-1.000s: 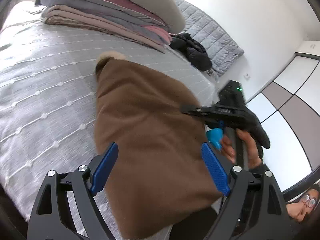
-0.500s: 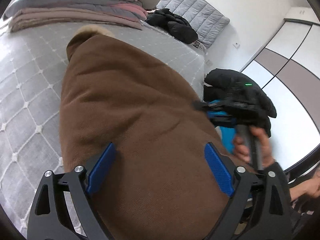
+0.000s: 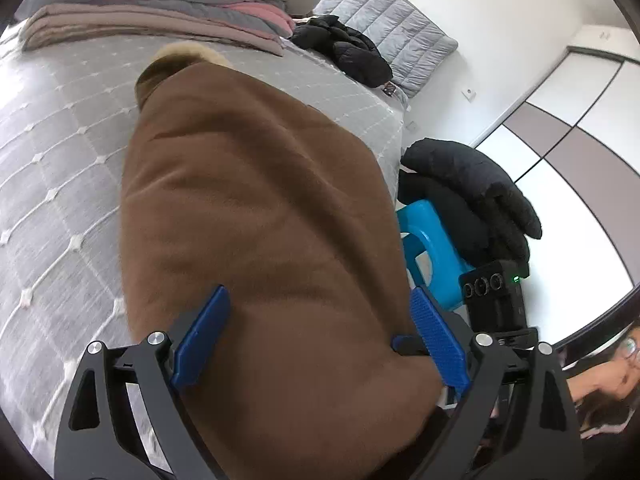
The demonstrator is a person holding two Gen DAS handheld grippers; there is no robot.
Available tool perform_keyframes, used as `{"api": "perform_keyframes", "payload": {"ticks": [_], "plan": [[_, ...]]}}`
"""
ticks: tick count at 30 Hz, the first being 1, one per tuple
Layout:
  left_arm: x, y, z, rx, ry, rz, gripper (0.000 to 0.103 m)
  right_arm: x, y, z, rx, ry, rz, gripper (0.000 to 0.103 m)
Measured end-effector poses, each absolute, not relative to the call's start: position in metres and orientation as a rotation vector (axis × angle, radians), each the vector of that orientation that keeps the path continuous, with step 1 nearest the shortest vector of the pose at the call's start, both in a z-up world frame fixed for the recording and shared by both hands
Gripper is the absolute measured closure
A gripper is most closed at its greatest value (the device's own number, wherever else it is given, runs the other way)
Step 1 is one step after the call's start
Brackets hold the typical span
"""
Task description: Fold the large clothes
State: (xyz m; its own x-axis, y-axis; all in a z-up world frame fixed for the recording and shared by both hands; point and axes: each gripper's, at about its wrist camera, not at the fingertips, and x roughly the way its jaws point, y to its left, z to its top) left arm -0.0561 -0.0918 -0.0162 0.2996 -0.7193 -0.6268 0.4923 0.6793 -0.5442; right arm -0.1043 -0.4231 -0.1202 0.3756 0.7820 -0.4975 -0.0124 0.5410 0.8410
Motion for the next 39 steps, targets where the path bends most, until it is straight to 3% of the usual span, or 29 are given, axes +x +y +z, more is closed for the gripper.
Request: {"api": "perform_keyframes", "payload": {"ticks": [4,5,7,8,9,12,17,28,33,37,39], "plan": [[-0.063,-0.078,-0.016,-0.233,0.987,-0.823,0.015,-0.104,-0.415,-0.089,0.777,1.044,0.571,0.09],[-0.063,-0.072,-0.015,-0.243,0.994,-0.82,0.015,-0.103,-0.419,-0.081,0.776,1.026,0.555,0.084],[-0.064,-0.059,-0.012,-0.284,1.003,-0.82,0.015,-0.12,-0.449,-0.068,0.814,0.947,0.523,0.054],[-0.063,-0.053,-0.011,-0.3,1.006,-0.818,0.015,-0.127,-0.465,-0.064,0.826,0.91,0.465,0.019],[-0.06,-0.043,-0.01,-0.324,1.012,-0.808,0.015,-0.135,-0.481,-0.06,0.823,0.886,0.404,0.005],[-0.047,-0.016,-0.014,-0.391,1.026,-0.76,0.015,-0.132,-0.51,-0.06,0.856,0.872,0.36,0.005],[-0.018,0.019,-0.042,-0.558,1.109,-0.709,0.015,-0.098,-0.518,-0.106,0.899,1.029,0.33,0.005],[0.024,-0.017,-0.116,-0.823,1.303,-0.831,0.013,-0.069,-0.496,-0.16,1.2,1.054,0.611,0.005],[0.031,-0.036,-0.126,-0.852,1.341,-0.843,0.008,-0.056,-0.485,-0.157,1.191,1.082,0.688,0.005],[0.033,-0.067,-0.125,-0.626,1.378,-0.829,0.008,-0.054,-0.473,-0.152,1.15,1.111,0.683,0.005],[0.032,-0.075,-0.118,-0.575,1.354,-0.815,0.017,-0.053,-0.466,-0.15,1.129,1.111,0.67,0.006]]}}
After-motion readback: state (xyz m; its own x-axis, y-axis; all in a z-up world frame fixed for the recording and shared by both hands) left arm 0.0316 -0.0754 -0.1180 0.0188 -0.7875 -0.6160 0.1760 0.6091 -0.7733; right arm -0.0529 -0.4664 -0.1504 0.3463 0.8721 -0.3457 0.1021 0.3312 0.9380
